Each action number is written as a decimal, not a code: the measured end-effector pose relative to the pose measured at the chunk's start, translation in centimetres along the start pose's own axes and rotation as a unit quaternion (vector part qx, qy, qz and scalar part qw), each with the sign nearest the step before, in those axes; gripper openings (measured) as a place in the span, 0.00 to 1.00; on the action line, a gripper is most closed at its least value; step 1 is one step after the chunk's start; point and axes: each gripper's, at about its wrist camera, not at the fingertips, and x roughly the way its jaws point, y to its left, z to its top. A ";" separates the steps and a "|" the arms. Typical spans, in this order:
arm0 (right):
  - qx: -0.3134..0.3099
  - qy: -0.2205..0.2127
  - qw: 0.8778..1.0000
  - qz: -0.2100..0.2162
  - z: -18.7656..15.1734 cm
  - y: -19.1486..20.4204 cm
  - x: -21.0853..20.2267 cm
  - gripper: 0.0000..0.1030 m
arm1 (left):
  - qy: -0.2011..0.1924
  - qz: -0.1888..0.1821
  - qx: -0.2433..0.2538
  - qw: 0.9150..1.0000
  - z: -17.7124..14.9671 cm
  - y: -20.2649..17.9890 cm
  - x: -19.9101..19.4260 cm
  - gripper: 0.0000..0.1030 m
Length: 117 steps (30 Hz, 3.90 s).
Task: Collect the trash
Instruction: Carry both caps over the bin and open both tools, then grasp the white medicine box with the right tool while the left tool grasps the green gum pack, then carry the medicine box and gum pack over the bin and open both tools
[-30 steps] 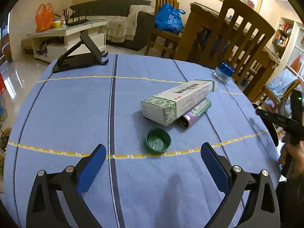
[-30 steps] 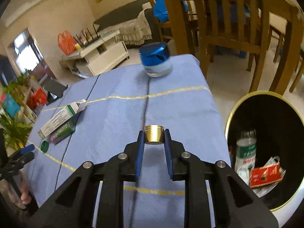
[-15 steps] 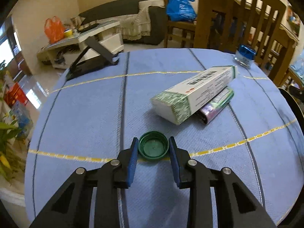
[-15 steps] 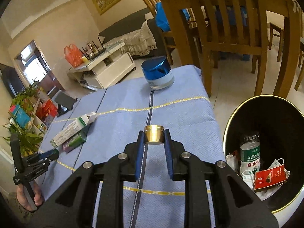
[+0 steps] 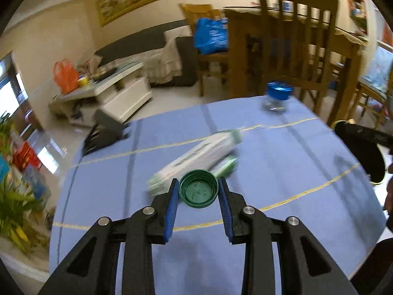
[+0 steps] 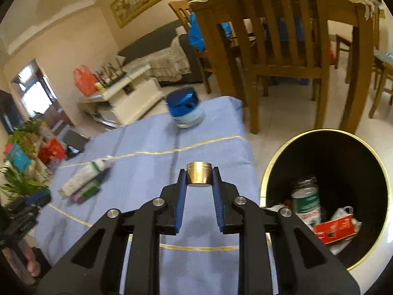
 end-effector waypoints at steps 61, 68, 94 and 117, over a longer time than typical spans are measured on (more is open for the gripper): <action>0.085 0.155 0.950 0.258 0.4 11.6 7.8 0.89 | 0.010 -0.022 -0.046 0.999 -5.3 8.4 0.0 0.80; 0.241 0.216 0.914 0.244 0.2 14.0 15.2 0.60 | 0.003 -0.025 -0.108 0.994 -7.1 13.8 -0.9 0.81; 0.366 -0.012 0.899 0.242 -0.4 -10.0 -2.0 0.25 | 0.084 -0.051 -0.120 0.988 1.3 4.3 8.9 0.79; 0.320 0.030 0.904 0.283 -0.9 -8.7 2.7 0.24 | 0.166 0.127 -0.289 0.934 3.6 0.4 13.6 0.95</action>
